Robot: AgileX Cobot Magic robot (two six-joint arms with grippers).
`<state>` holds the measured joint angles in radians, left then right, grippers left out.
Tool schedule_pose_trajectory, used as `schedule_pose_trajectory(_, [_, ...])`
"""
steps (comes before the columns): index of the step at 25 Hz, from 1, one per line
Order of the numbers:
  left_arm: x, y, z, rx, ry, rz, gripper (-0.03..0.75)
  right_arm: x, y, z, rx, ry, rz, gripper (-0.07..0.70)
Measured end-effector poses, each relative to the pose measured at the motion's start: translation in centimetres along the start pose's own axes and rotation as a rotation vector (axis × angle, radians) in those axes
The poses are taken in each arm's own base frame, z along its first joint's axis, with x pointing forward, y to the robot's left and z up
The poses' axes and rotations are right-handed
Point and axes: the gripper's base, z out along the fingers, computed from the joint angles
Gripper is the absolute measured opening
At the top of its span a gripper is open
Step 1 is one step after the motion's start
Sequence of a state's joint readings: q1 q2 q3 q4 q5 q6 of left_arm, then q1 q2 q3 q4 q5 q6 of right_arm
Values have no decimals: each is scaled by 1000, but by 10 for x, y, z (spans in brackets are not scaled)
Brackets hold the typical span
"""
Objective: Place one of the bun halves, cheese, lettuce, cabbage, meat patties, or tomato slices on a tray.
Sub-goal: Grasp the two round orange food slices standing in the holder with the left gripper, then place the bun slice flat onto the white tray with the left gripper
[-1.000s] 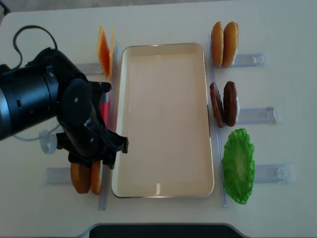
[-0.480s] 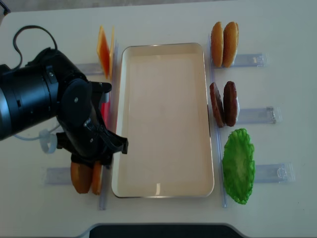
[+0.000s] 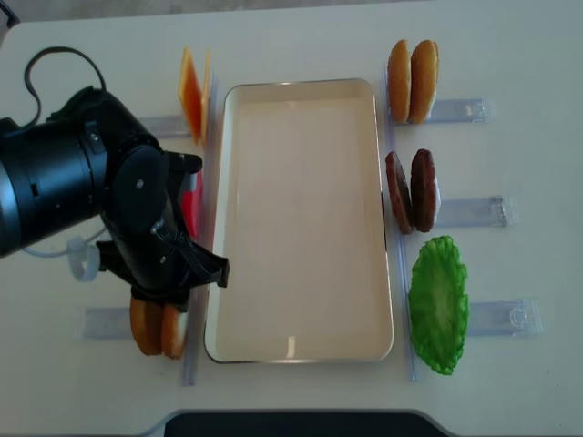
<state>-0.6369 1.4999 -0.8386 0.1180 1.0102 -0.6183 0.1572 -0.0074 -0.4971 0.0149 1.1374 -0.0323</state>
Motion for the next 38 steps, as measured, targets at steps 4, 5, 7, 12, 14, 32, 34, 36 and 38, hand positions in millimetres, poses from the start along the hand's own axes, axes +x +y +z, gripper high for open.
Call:
schedule_pose_trajectory(4, [0,0,0,-2,2,2,141,0,0,0,0,0,0,369])
schedule_pose_trajectory(5, [0,0,0,-2,3,4,141,0,0,0,0,0,0,369])
schedule_pose_trajectory(7, [1,1,0,-7,10,4,140,0,0,0,0,0,0,369])
schedule_pose_trajectory(12, [2,1,0,-16,22,23,139,0,0,0,0,0,0,369])
schedule_pose_trajectory(14, [2,2,-1,-15,22,26,139,0,0,0,0,0,0,369])
schedule_pose_trajectory(32, [28,23,-57,102,-147,-11,130,0,-1,0,6,0,-3,369])
schedule_pose_trajectory(34, [33,28,-65,105,-165,-24,129,0,-1,0,5,0,-3,369])
schedule_pose_trajectory(36, [39,33,-71,106,-184,-36,129,0,-1,0,5,0,-3,369])
schedule_pose_trajectory(38, [44,38,-78,111,-204,-49,129,0,-1,0,5,0,-4,369])
